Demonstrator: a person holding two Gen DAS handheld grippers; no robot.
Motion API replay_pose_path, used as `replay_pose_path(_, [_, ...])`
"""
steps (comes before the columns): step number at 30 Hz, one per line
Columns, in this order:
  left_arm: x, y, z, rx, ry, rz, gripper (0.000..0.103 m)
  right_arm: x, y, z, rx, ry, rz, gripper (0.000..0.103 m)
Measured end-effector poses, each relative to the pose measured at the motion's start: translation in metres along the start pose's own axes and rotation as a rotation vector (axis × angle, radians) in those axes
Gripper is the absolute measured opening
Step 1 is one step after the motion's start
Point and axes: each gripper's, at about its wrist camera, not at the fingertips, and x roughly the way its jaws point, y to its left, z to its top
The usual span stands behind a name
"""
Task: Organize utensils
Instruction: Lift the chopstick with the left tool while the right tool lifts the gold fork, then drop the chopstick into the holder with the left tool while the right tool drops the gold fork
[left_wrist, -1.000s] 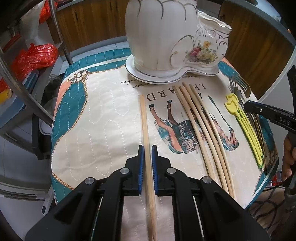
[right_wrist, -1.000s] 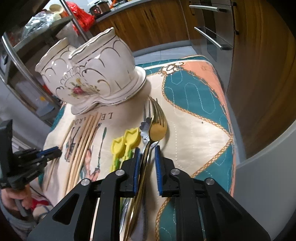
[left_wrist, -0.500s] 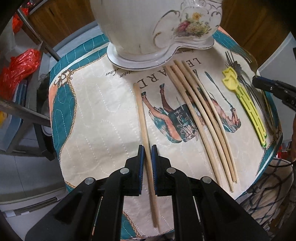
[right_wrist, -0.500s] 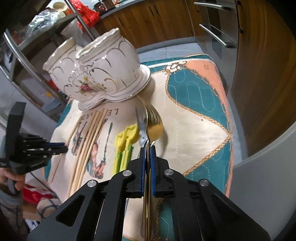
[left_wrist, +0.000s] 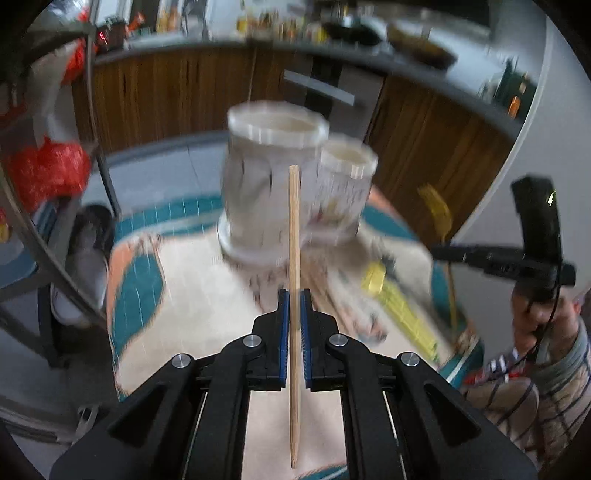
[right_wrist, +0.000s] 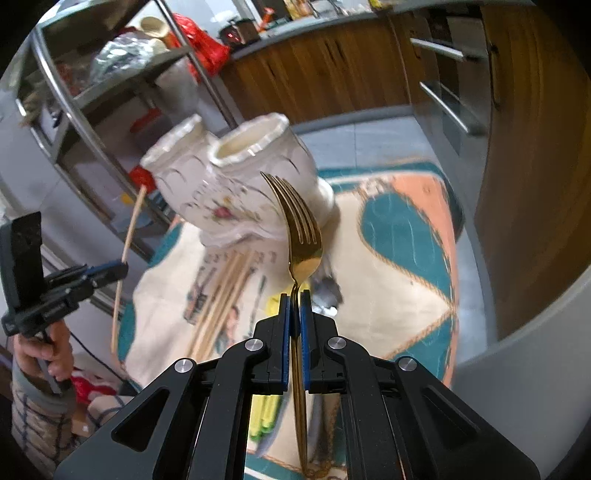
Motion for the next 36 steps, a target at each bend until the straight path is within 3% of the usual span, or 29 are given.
replay_pose_path(8, [-0.026, -0.001, 0.039, -0.03, -0.279, 0.005, 0.006, -0.032, 0.028, 0.038, -0.067, -0.133, 0.01, 0.006])
replay_pose_path(17, [-0.025, -0.003, 0.104, -0.087, -0.487, 0.023, 0.006, -0.055, 0.067, 0.103, -0.151, -0.246, -0.012, 0.006])
replay_pose_path(24, [-0.01, 0.007, 0.141, -0.139, -0.587, 0.033, 0.006, -0.057, 0.081, 0.141, -0.197, -0.287, -0.049, 0.006])
replay_pose_path(29, [0.008, 0.011, 0.149, -0.132, -0.658, 0.043, 0.006, -0.041, 0.078, 0.155, -0.197, -0.295, -0.064, 0.006])
replay_pose_path(36, [0.042, 0.011, 0.112, -0.104, -0.635, 0.09, 0.006, -0.006, 0.07, 0.146, -0.194, -0.26, -0.089, 0.006])
